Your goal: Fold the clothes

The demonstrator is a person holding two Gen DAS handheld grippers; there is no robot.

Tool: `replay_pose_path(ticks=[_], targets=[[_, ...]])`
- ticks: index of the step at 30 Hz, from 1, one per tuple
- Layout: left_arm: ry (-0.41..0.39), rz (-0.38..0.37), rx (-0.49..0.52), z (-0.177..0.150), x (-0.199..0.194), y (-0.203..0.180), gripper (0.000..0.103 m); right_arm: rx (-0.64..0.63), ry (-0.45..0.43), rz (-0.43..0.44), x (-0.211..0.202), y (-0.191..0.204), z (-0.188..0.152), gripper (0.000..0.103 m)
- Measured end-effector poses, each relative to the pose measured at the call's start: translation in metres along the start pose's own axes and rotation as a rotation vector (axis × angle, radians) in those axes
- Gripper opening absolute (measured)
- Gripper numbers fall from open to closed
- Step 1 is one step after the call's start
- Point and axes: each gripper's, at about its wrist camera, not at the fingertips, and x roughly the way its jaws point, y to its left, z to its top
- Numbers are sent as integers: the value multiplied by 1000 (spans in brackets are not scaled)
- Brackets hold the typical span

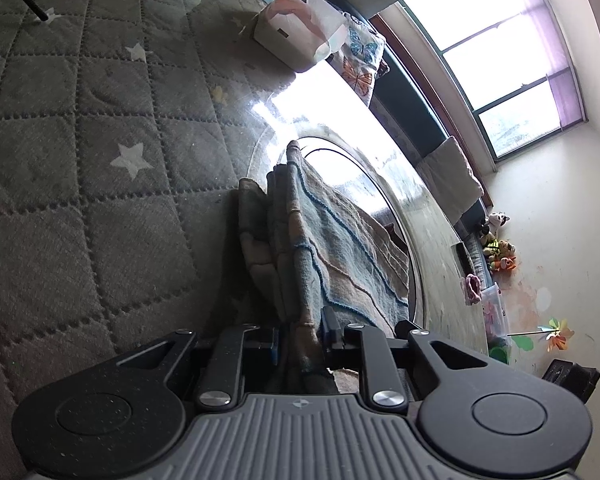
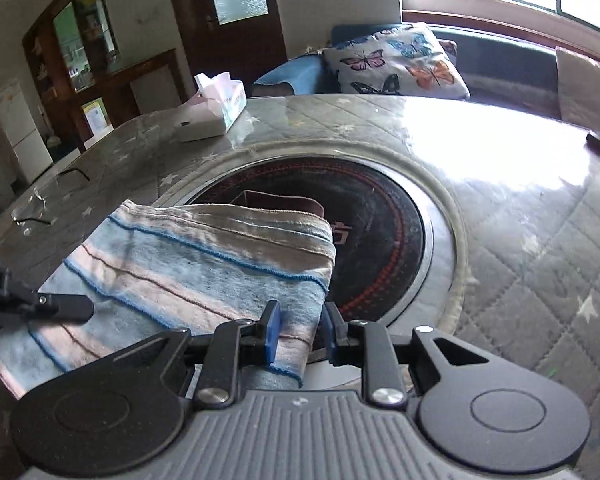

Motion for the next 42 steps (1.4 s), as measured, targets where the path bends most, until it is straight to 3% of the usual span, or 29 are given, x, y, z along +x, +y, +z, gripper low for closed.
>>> replay_pose_path(ticks=[4,11,18,23,31,38,42], targets=[[1,0,2,1,0,0,21,26,1,20,2,-1,-1,21],[-10,27,61,2,-2,-23,19,73,-30,39,-8,-3,0,8],[3,6,185,-1,11,-81,19,77,-109,-22,-49,-27,1,7],[46,-31,267,-13,47,-130,19,79,-169,-80,-84,-50,2,7],[125,-84,389,-43,118,-211,19,113,-204,-235,-129,-132,0,7],[164,-106,453,-65,170,-252,19,170,-202,-326,-142,-204,-6,7],[198,-70,493,-78,193,-255,20,211,-185,-360,-135,-232,-16,7]])
